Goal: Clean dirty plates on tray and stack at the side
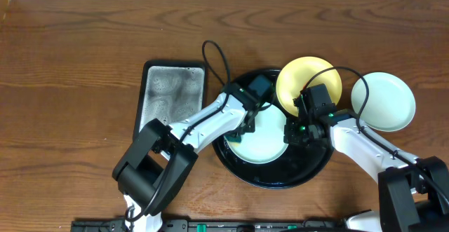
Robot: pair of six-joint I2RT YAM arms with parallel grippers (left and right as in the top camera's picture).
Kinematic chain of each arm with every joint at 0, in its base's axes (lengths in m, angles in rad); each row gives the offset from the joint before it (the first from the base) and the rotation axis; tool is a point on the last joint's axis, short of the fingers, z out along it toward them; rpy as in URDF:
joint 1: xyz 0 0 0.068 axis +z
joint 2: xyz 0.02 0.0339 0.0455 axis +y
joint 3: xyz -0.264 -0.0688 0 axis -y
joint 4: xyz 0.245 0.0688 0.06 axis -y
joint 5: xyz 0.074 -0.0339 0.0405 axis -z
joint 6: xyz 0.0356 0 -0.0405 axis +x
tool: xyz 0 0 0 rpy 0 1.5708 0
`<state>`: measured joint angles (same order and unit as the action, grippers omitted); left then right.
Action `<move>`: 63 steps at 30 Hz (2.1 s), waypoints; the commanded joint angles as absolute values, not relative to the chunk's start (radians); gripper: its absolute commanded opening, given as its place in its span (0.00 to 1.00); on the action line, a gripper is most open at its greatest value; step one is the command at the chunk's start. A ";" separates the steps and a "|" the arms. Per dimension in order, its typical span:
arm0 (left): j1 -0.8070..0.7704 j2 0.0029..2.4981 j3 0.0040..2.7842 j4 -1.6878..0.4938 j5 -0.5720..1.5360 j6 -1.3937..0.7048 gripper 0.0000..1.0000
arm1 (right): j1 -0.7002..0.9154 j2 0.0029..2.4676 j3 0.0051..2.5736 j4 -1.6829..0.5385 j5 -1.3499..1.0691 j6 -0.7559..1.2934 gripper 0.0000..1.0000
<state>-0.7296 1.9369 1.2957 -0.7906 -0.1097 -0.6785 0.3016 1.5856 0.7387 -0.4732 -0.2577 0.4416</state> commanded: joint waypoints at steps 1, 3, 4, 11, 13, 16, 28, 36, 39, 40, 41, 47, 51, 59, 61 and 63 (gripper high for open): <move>-0.703 1.959 1.388 -0.830 -0.276 -0.646 0.08 | 0.295 1.599 0.724 -0.487 -0.139 0.448 0.01; -0.703 1.956 1.429 -0.855 -0.231 -0.632 0.07 | 0.295 1.598 0.724 -0.487 -0.139 0.448 0.01; -0.702 1.951 1.451 -0.869 -0.200 -0.622 0.07 | 0.295 1.596 0.724 -0.487 -0.139 0.448 0.01; -0.646 1.815 1.492 -0.941 -0.142 -0.600 0.08 | 0.294 1.529 0.726 -0.485 -0.138 0.363 0.01; -0.597 1.764 1.492 -0.971 -0.142 -0.567 0.08 | 0.295 1.492 0.727 -0.485 -0.119 0.351 0.01; -0.497 1.712 1.492 -1.025 -0.142 -0.535 0.08 | 0.295 1.432 0.732 -0.499 -0.104 0.350 0.01; -0.205 1.732 1.388 -1.042 0.001 -0.369 0.26 | 0.396 1.296 0.947 -0.808 0.186 0.289 0.01; -0.152 1.723 1.386 -1.044 0.104 -0.332 0.37 | 0.518 1.296 1.128 -0.984 0.372 0.264 0.01; -0.139 1.701 1.386 -1.042 0.131 -0.332 0.44 | 0.571 1.296 1.169 -1.041 0.456 0.264 0.01; -0.138 1.694 1.386 -1.043 0.131 -0.333 0.47 | 0.588 1.296 1.176 -1.053 0.482 0.264 0.01; -0.138 1.686 1.386 -1.043 0.131 -0.332 0.50 | 0.608 1.296 1.180 -1.062 0.510 0.264 0.01; -0.138 1.638 1.386 -1.047 0.131 -0.333 0.61 | 0.727 1.296 1.180 -1.098 0.685 0.263 0.01; -0.138 1.599 1.386 -1.063 0.131 -0.333 0.61 | 0.787 1.298 1.180 -1.097 0.712 0.244 0.01; -0.138 1.501 1.386 -1.118 0.131 -0.333 0.71 | 0.927 1.307 1.180 -1.117 0.932 0.230 0.01; -0.138 1.494 1.386 -1.118 0.131 -0.333 0.78 | 0.960 1.307 1.180 -1.117 0.966 0.230 0.01; -0.138 1.493 1.386 -1.118 0.131 -0.333 0.80 | 0.988 1.308 1.180 -1.118 0.996 0.230 0.01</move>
